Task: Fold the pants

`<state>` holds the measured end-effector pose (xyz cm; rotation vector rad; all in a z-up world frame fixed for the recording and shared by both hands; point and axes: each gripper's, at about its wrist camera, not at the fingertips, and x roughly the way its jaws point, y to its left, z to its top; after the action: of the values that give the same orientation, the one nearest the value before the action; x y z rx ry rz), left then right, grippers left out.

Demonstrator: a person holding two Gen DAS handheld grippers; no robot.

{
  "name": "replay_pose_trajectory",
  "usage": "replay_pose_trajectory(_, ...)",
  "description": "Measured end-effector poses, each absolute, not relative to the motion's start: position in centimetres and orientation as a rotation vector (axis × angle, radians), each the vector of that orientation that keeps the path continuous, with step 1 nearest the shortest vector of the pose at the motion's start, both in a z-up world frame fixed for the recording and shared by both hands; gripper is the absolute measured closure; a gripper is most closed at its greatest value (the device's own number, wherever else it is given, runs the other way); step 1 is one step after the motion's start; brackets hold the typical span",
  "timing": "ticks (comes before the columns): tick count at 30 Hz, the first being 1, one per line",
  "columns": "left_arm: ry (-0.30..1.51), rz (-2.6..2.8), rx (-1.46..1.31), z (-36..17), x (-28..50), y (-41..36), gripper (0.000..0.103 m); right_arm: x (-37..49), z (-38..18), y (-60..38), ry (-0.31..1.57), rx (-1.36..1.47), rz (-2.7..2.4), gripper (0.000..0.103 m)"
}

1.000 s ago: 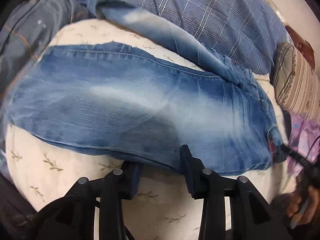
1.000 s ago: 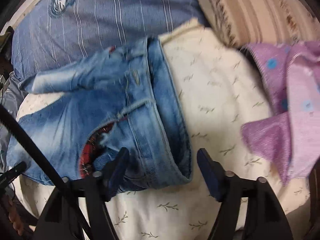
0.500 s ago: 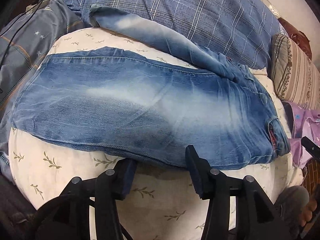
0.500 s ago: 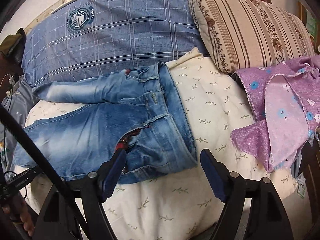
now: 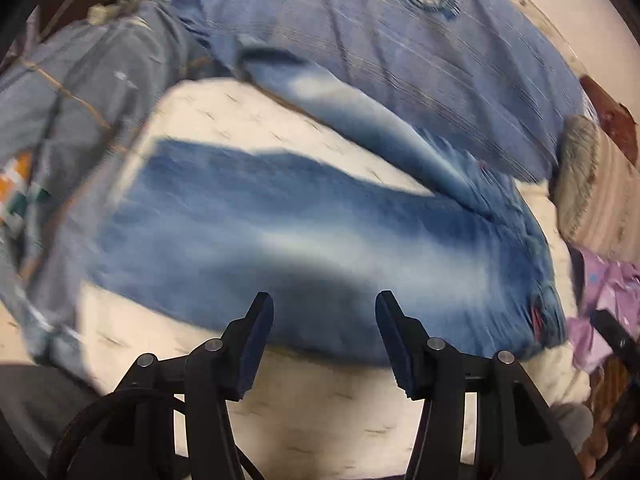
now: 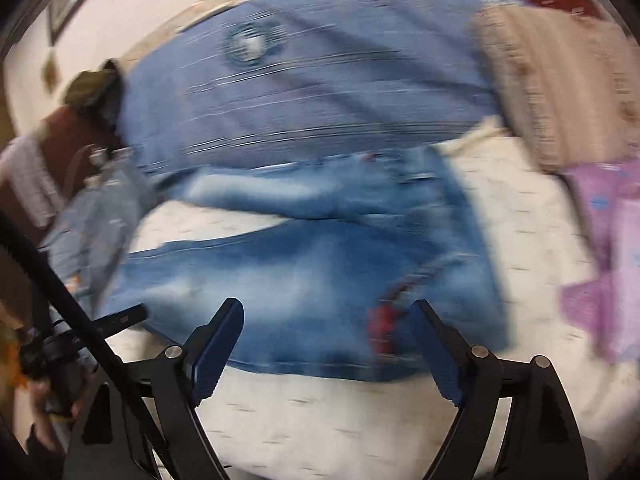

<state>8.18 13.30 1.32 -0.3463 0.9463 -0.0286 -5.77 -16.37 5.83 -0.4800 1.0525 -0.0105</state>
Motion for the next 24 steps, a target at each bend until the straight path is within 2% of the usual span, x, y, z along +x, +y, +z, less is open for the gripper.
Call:
replay_pose_trajectory(5,0.925,0.104,-0.386,1.8,7.5,18.0,0.039,-3.7,0.1,-12.3,1.197,-0.442,0.192,0.017)
replay_pose_trajectory(10,1.063,0.096,-0.525,-2.2,7.8,20.0,0.044,-4.8,-8.6,-8.0,1.327,-0.544,0.333,0.017)
replay_pose_trajectory(13,1.092,0.122,-0.566,-3.0,7.8,20.6,0.042,-6.2,-12.8,-6.7,1.356,-0.663,0.369,0.020)
replay_pose_trajectory(16,1.106,0.141,-0.626,-4.0,8.1,21.3,0.045,-7.0,-15.8,-6.4,1.351,-0.790,0.353,0.022)
replay_pose_trajectory(17,1.083,0.157,-0.606,-3.6,8.2,21.2,0.059,-7.2,-16.4,-6.5,1.343,-0.825,0.339,0.035)
replay_pose_trajectory(18,1.064,0.177,-0.567,-3.3,8.4,21.0,0.082,-7.5,-16.8,-6.6,1.326,-0.867,0.313,0.041)
replay_pose_trajectory(19,1.063,0.193,-0.524,-3.2,8.6,20.8,0.086,-7.7,-16.6,-6.9,1.306,-0.885,0.303,0.051)
replay_pose_trajectory(20,1.073,0.188,-0.521,-3.4,8.7,20.6,0.092,-7.9,-16.1,-6.9,1.295,-0.890,0.311,0.069)
replay_pose_trajectory(21,1.073,0.188,-0.534,-3.4,8.4,20.6,0.096,-8.0,-16.0,-6.8,1.306,-0.874,0.327,0.079)
replay_pose_trajectory(22,1.054,0.182,-0.546,-3.2,7.9,20.7,0.096,-8.0,-15.7,-6.7,1.314,-0.860,0.333,0.094)
replay_pose_trajectory(24,0.993,0.183,-0.520,-2.1,6.9,20.7,0.096,-8.5,-15.1,-6.3,1.298,-0.863,0.334,0.093)
